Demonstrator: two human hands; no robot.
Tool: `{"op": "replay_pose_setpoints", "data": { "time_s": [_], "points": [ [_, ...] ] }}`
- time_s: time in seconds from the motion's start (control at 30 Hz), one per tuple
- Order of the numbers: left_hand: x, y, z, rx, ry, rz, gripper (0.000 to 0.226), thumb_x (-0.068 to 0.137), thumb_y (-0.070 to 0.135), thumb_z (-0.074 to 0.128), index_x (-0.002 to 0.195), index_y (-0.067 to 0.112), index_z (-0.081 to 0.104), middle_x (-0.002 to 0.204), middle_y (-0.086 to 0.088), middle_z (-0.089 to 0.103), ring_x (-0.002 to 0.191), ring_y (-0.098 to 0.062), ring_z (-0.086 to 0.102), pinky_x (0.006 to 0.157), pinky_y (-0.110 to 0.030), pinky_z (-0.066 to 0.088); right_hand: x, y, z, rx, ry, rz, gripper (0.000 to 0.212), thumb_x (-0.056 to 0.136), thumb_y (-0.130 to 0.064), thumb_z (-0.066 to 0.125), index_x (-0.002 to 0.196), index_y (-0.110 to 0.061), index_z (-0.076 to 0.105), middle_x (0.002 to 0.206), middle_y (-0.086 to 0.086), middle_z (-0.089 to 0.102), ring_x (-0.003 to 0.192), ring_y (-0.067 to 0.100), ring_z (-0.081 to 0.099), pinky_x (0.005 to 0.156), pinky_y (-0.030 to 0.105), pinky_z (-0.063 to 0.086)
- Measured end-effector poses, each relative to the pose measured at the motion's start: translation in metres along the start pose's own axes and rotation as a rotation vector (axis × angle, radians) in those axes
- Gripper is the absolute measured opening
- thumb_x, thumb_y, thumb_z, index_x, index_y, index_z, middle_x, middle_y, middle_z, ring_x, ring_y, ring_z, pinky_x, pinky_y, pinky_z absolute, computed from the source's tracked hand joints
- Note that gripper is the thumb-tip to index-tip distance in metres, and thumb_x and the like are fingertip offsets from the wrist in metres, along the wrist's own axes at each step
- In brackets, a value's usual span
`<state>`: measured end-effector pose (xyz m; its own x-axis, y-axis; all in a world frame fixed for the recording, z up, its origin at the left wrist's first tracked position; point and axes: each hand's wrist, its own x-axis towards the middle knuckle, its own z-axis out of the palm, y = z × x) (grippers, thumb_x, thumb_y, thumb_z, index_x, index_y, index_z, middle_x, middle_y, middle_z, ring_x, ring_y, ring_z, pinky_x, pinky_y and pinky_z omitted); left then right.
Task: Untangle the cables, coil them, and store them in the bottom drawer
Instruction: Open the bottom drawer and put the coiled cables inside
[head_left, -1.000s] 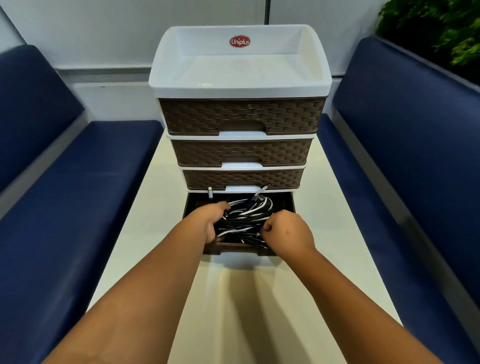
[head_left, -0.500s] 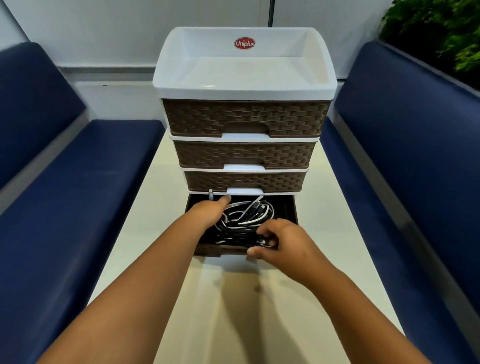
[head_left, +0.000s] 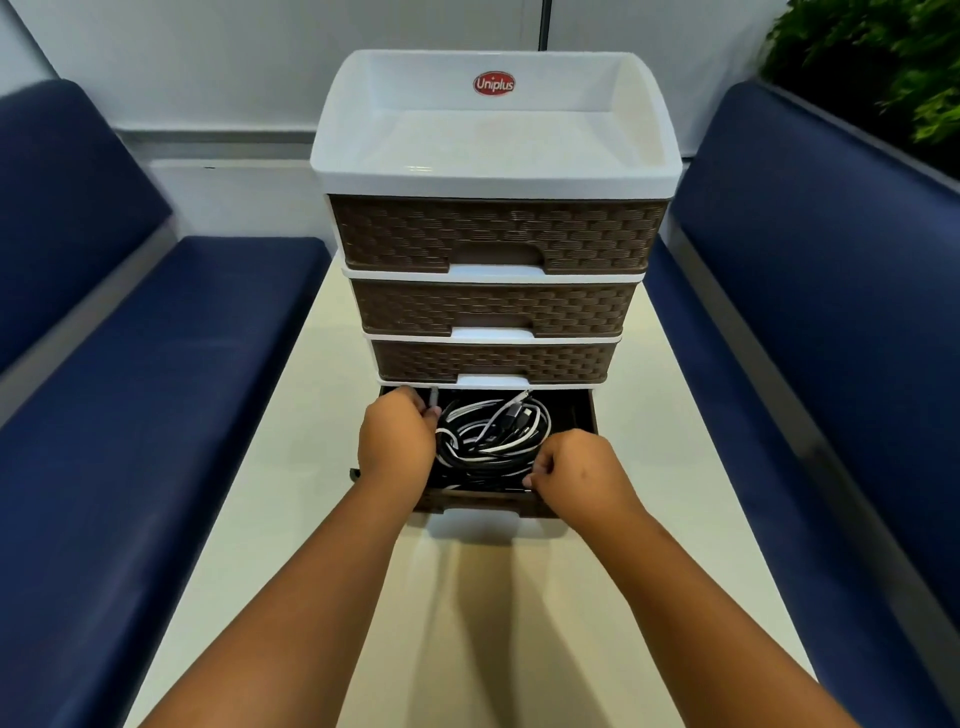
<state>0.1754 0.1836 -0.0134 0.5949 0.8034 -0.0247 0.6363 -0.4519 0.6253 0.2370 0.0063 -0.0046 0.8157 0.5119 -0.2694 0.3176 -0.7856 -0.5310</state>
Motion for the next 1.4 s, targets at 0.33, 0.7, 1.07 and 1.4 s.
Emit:
{"op": "replay_pose_setpoints", "data": {
  "time_s": [0.33, 0.7, 1.07, 1.4],
  "points": [
    [-0.002, -0.008, -0.001, -0.051, -0.124, -0.052, 0.029, 0.097, 0.030, 0.055, 0.111, 0.006, 0.063, 0.101, -0.013, 0.066, 0.085, -0.023, 0.053, 0.071, -0.026, 0.036, 0.015, -0.002, -0.003, 0.246, 0.063, 0.217, 0.050, 0.090, -0.059, 0.053, 0.096, -0.009, 0.056, 0.091, 0.008, 0.065, 0.083, 0.027, 0.065, 0.062, 0.031, 0.044],
    [-0.011, -0.008, 0.005, -0.036, -0.022, -0.025, 0.025, 0.098, 0.026, 0.054, 0.109, 0.008, 0.067, 0.096, -0.011, 0.069, 0.073, -0.019, 0.051, 0.066, -0.025, 0.037, 0.023, -0.006, 0.002, 0.393, 0.053, 0.162, 0.044, 0.092, -0.031, 0.066, 0.127, -0.006, 0.055, 0.119, 0.010, 0.063, 0.110, 0.031, 0.059, 0.090, 0.038, 0.048],
    [-0.034, -0.007, -0.010, 0.116, -0.095, 0.201, 0.042, 0.096, 0.035, 0.055, 0.131, 0.012, 0.056, 0.129, -0.010, 0.056, 0.116, -0.029, 0.053, 0.088, -0.034, 0.042, -0.005, -0.003, 0.001, 0.127, 0.110, -0.085, 0.052, 0.090, -0.036, 0.067, 0.137, -0.019, 0.052, 0.130, 0.004, 0.052, 0.111, 0.022, 0.058, 0.095, 0.033, 0.047],
    [-0.043, -0.006, -0.005, 0.102, -0.241, 0.226, 0.065, 0.078, 0.036, 0.079, 0.132, 0.011, 0.055, 0.143, -0.003, 0.041, 0.123, -0.021, 0.049, 0.098, -0.025, 0.037, 0.005, -0.004, -0.003, -0.218, 0.053, -0.124, 0.030, 0.087, -0.028, 0.070, 0.116, -0.017, 0.070, 0.118, 0.005, 0.062, 0.103, 0.024, 0.060, 0.084, 0.029, 0.048]
  ]
}}
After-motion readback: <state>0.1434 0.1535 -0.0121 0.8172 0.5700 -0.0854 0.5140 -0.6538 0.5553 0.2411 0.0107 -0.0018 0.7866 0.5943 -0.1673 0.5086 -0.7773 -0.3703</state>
